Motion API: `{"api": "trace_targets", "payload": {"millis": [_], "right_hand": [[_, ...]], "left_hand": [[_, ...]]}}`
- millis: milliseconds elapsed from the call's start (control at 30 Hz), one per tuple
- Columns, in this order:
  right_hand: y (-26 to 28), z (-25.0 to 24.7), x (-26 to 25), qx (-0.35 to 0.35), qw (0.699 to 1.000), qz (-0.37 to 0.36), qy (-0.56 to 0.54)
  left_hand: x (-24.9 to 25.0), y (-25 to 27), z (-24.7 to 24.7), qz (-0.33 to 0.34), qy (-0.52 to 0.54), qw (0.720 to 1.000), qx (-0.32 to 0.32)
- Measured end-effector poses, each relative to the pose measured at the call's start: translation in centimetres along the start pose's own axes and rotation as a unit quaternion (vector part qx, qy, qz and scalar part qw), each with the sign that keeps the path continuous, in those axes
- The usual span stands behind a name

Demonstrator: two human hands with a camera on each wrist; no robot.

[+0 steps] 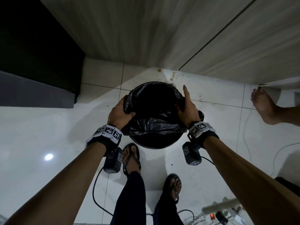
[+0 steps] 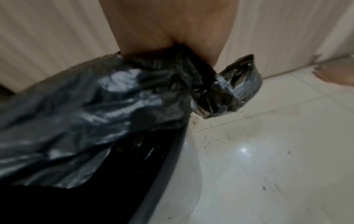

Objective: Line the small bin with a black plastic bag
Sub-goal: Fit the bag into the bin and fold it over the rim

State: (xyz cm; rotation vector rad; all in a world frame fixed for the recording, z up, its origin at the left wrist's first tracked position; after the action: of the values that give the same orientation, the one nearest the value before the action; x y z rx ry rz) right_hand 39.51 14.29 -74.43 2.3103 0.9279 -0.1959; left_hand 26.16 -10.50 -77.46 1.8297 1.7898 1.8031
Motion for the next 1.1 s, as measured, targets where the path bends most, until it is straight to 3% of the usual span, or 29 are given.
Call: {"api": "trace_targets", "payload": {"millis": [133, 233, 367, 433, 500, 566, 633, 733, 900, 1100], "right_hand": [[1.4, -0.3, 0.9, 0.012, 1.0, 0.022, -0.02], [2.9, -0.2, 1.2, 0.01, 0.999, 0.017, -0.032], [4.7, 1.6, 2.1, -0.042, 0.998, 0.006, -0.05], [5.6, 1.3, 2.1, -0.034, 0.998, -0.006, -0.053], [6.6, 0.0, 1.8, 0.01, 0.999, -0.03, -0.031], [7.9, -0.7, 1.0, 0.027, 0.997, -0.078, 0.003], [8.6, 0.1, 0.8, -0.012, 0.994, -0.107, 0.024], [9.0, 1.3, 1.6, -0.058, 0.99, -0.119, 0.039], [8.5, 0.9, 2.7, -0.019, 0.995, -0.095, -0.019], [10.3, 1.0, 2.8, -0.006, 0.994, -0.107, -0.031]], "left_hand": [[0.8, 2.6, -0.4, 0.047, -0.02, 0.997, 0.058], [0.8, 4.8, 0.3, 0.049, 0.002, 0.998, 0.047], [-1.2, 6.5, 1.4, 0.035, 0.048, 0.998, 0.019], [-1.8, 7.2, 1.4, 0.035, 0.051, 0.997, 0.035], [-0.9, 8.4, 0.9, 0.081, 0.004, 0.993, 0.082], [1.5, 10.5, 1.1, 0.171, -0.097, 0.972, 0.125], [3.0, 11.8, 2.9, 0.225, -0.19, 0.951, 0.096], [1.6, 11.9, 5.4, 0.191, -0.273, 0.943, 0.012], [2.4, 12.5, 3.7, 0.217, -0.192, 0.953, 0.09], [1.9, 12.3, 4.5, 0.184, -0.308, 0.933, 0.031]]}}
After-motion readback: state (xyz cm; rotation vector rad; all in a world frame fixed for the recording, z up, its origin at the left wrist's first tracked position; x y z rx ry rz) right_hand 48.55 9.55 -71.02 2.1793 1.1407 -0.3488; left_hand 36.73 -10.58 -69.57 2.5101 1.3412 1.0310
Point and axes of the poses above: each hand's wrist, its own y-axis away from the middle knuckle, its own z-axis out of the palm, x = y × z, the point moved 10 cm from there along -y, towards the middle knuckle, and after that the axes turned 13 degrees about y, right-handed, at the moved point
